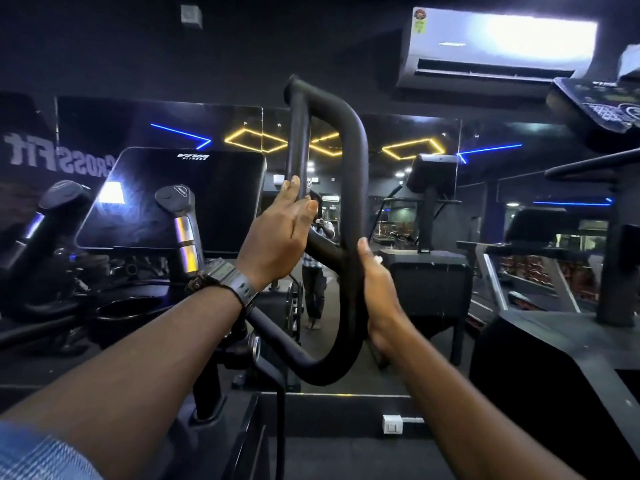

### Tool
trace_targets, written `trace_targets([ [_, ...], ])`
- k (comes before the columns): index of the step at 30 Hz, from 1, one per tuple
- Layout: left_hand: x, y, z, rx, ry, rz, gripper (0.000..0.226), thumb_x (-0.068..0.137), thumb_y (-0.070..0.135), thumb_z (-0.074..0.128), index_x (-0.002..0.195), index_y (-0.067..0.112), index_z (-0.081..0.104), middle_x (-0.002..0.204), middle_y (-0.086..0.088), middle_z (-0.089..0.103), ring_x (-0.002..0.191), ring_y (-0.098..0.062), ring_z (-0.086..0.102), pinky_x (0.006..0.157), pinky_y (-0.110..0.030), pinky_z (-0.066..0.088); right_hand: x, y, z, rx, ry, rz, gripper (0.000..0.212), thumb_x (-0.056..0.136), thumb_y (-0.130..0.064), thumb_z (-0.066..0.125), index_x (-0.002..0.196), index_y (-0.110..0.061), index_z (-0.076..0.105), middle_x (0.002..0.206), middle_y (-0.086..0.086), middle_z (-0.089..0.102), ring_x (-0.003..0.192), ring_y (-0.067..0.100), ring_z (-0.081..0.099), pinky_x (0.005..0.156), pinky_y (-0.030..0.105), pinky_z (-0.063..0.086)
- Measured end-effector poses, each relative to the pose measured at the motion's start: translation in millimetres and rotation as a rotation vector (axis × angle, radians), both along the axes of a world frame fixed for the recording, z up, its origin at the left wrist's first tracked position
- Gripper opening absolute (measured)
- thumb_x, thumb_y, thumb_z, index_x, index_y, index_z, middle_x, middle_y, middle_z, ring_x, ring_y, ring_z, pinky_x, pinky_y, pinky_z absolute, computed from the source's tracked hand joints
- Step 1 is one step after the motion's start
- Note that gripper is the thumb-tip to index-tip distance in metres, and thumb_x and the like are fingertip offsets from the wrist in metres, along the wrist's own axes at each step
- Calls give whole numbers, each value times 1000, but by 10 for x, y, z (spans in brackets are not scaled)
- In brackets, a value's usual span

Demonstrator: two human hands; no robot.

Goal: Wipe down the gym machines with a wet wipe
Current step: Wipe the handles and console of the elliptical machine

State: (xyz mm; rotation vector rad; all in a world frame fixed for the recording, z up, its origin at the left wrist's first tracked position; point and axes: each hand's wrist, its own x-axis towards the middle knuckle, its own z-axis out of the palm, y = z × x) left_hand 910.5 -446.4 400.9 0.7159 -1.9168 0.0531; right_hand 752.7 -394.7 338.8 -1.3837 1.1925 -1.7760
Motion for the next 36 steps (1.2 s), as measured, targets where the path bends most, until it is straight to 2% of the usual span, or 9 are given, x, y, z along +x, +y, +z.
trace_targets([
  [7,26,47,23,-14,-113,5,51,110,40,26,131,11,62,165,-6,28,155,-15,16,120,-33,18,-34,-6,940,-31,-89,106,70,100,-62,30,116,-5,67,97,20,71,80,40,67,82,47,56],
  [10,-7,14,-34,-104,-302,23,58,108,43,19,126,13,65,148,-8,55,154,-17,20,127,-42,8,-32,-66,636,-41,-118,112,60,100,-60,35,109,-11,68,84,6,74,74,23,68,65,31,55],
  [14,-94,-60,-38,-192,-363,79,67,106,46,13,99,16,72,114,-7,74,141,-20,45,127,-41,4,20,21,-99,3,-150,112,68,100,-57,38,111,4,66,75,19,65,54,22,57,48,27,46],
  [18,-171,-67,-8,-288,-457,123,69,105,48,9,77,21,66,78,4,65,93,-16,64,125,-40,15,34,204,-222,44,-165,188,75,101,-58,31,100,4,72,79,23,69,57,22,57,46,25,47],
  [21,-192,-66,-34,-289,-490,141,66,105,48,10,74,23,63,76,8,59,90,-17,61,122,-42,21,1,152,84,76,-321,224,72,98,-65,31,110,-8,73,91,20,72,63,25,62,46,24,50],
  [24,-172,-84,-65,-296,-476,138,64,106,45,12,77,22,64,81,4,64,95,-19,62,122,-42,21,9,0,142,22,-344,71,66,96,-66,34,107,-15,74,98,15,74,82,30,70,68,37,59],
  [28,-165,-109,-88,-303,-426,111,61,106,43,15,77,22,65,83,4,64,95,-17,60,122,-40,21,168,5,-320,-302,47,-427,28,104,-33,40,122,-27,60,104,-7,70,99,-2,63,90,24,49],
  [31,-189,-138,-111,-305,-388,90,56,107,41,17,74,24,61,78,10,53,88,-12,53,121,-41,22,236,40,-721,-546,372,-557,49,102,-4,35,151,-7,31,153,8,40,142,17,38,113,37,37],
  [36,-214,-175,-141,-327,-329,64,51,108,36,25,76,21,63,80,5,62,90,-15,57,120,-44,24,-62,-26,-778,-755,938,-503,66,85,16,37,148,4,24,158,14,23,151,31,13,120,51,21],
])
